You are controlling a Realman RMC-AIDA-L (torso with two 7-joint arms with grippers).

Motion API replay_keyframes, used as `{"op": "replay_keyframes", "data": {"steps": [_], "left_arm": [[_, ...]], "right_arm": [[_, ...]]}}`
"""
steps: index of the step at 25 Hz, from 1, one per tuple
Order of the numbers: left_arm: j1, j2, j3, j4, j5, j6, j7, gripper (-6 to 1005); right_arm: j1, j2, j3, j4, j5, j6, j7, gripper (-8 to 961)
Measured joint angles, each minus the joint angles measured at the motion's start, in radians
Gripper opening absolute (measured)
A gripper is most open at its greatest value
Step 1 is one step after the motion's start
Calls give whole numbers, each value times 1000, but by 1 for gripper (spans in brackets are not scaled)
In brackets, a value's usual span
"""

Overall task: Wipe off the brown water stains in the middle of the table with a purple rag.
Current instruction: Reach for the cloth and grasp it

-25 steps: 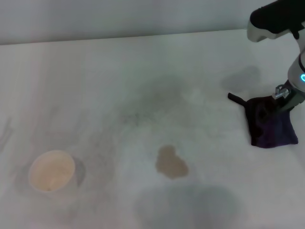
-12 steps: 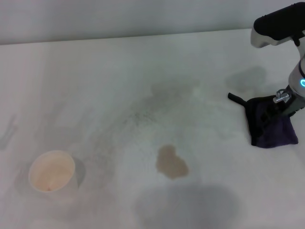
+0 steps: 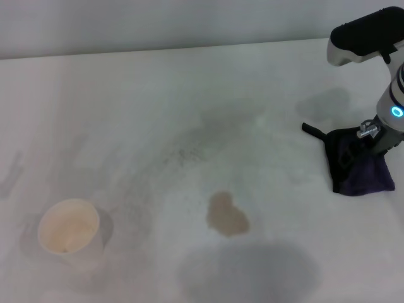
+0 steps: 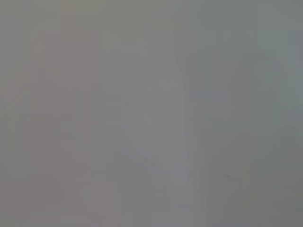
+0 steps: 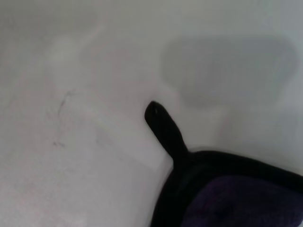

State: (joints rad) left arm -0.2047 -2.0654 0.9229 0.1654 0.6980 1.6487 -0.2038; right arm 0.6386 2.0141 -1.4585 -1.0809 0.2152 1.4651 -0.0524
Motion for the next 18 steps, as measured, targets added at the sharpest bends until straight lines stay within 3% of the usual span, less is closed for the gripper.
{"op": "replay_keyframes", "data": {"steps": [13,18], "left_arm": [[6,-3,-3,0,-5,3,0,890],[7,-6,-3,0,-8,13,0,890]], "right_arm": [[28,-2,7,53,10,-23,2,577],[39,-3,28,85,9,-29,0,444]]}}
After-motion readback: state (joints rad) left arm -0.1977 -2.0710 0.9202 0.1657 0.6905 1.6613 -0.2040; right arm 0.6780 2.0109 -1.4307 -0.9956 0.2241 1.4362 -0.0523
